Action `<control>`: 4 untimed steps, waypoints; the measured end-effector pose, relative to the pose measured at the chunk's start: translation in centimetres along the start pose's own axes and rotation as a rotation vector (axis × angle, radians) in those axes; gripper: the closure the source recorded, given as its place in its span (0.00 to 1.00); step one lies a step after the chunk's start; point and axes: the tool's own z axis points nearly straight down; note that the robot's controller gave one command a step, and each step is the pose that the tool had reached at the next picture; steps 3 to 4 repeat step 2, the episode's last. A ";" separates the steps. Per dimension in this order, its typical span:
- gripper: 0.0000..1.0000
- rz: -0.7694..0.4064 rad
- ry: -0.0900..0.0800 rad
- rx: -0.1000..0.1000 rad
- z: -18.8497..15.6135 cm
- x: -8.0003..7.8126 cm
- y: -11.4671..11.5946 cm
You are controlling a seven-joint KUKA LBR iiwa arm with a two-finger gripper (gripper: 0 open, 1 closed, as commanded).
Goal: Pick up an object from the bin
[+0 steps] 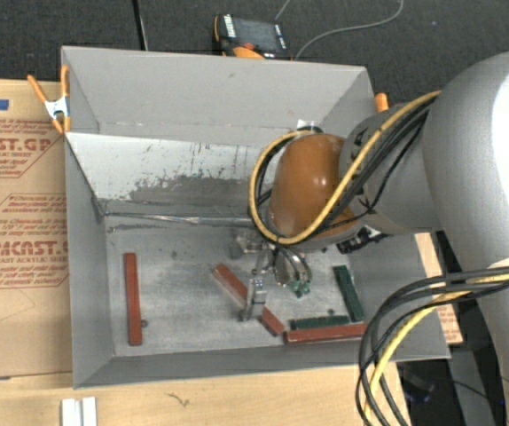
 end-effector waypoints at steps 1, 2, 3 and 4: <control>1.00 -0.002 -0.007 -0.002 -0.5 -0.2 0.2; 1.00 -0.312 -0.012 0.002 -13.8 1.8 -3.7; 1.00 -0.312 -0.012 0.002 -13.8 1.8 -3.7; 1.00 -0.312 -0.012 0.002 -13.8 1.8 -3.7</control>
Offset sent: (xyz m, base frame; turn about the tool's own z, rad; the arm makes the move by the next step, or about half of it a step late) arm 0.0000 0.0000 0.0000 0.0000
